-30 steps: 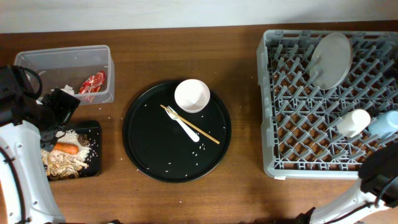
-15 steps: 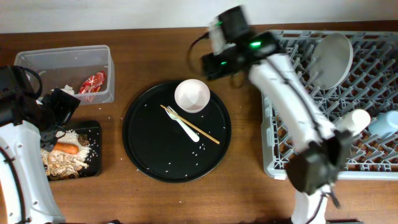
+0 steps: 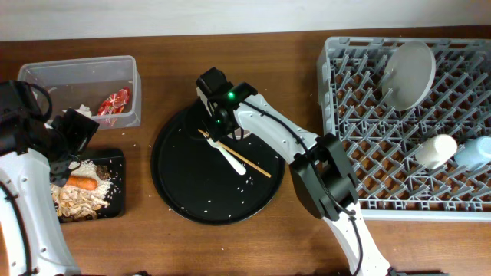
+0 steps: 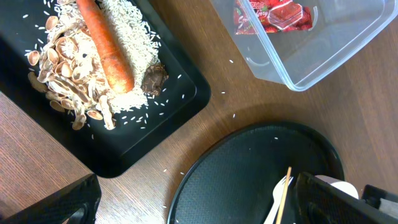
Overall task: Sort waste into correct bins and load items into the dishwasher rack
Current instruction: 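Reach the right gripper to the white bowl on the round tray, then carry the white bowl right and set it in the rack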
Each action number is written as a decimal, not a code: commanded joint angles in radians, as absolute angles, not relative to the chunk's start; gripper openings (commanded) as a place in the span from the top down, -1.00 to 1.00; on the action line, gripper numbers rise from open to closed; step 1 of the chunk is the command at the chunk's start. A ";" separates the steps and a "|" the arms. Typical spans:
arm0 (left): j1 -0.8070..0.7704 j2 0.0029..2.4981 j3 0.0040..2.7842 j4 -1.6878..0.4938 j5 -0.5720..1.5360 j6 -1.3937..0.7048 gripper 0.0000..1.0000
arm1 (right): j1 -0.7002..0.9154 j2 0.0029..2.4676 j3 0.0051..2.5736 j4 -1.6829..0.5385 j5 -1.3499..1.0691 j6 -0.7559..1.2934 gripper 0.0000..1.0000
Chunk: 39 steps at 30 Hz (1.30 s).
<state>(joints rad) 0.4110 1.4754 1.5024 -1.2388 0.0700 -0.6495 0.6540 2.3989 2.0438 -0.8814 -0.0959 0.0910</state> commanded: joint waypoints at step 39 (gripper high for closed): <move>0.415 1.473 1.497 -1.240 0.063 -0.659 -0.98 | -0.413 1.780 1.439 -1.377 -1.205 -0.430 0.92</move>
